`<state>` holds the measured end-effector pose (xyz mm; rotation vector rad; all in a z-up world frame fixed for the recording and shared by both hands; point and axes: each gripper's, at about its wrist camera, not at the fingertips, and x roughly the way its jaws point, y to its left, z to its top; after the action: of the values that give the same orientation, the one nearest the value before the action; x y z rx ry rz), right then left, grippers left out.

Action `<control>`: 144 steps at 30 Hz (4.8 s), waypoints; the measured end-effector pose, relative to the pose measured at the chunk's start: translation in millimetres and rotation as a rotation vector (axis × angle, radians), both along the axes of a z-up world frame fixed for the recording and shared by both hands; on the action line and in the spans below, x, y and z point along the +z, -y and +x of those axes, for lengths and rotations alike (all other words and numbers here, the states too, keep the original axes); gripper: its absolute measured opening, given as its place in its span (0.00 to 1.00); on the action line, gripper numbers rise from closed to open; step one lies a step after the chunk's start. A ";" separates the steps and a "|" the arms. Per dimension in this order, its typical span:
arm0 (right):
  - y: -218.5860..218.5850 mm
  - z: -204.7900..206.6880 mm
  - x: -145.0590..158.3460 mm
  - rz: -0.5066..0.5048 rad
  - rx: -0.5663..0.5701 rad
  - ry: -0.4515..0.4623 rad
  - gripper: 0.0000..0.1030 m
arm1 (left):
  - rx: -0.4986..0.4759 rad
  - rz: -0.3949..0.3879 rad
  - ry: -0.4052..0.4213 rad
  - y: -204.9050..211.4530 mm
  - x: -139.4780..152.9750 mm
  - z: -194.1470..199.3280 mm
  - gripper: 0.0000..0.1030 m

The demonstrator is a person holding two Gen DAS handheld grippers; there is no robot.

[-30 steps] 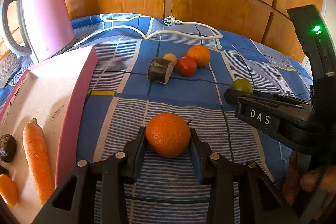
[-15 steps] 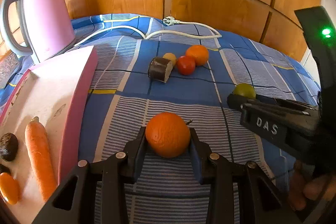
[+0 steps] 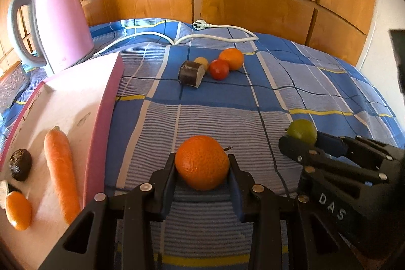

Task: Organize fruits
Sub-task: 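Hold the orange in the left gripper while the right gripper grasps the lime, then carry the orange and lime into the white tray and open both grippers, then withdraw both tools from the tray toward the remaining produce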

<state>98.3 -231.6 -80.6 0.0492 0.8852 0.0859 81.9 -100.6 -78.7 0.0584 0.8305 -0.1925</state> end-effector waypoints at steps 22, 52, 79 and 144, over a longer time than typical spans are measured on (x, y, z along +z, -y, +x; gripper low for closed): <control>-2.8 -33.8 0.2 -0.008 -0.015 0.021 0.33 | -0.029 0.002 -0.032 -3.6 5.8 -31.3 0.35; -25.6 -27.6 43.2 0.092 0.056 0.056 0.32 | 0.139 -0.083 0.085 -86.0 78.9 -29.9 0.35; -221.0 33.6 71.0 0.168 0.471 -0.008 0.36 | 0.484 -0.050 -0.001 -223.2 48.2 -16.2 0.39; 3.9 -8.6 54.9 0.097 -0.076 0.072 0.36 | 0.115 0.003 0.051 -65.4 65.0 -21.4 0.69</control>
<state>89.8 -235.6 -25.7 0.1688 0.8060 0.0595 60.6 -35.1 -13.6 0.0176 0.7811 -0.0810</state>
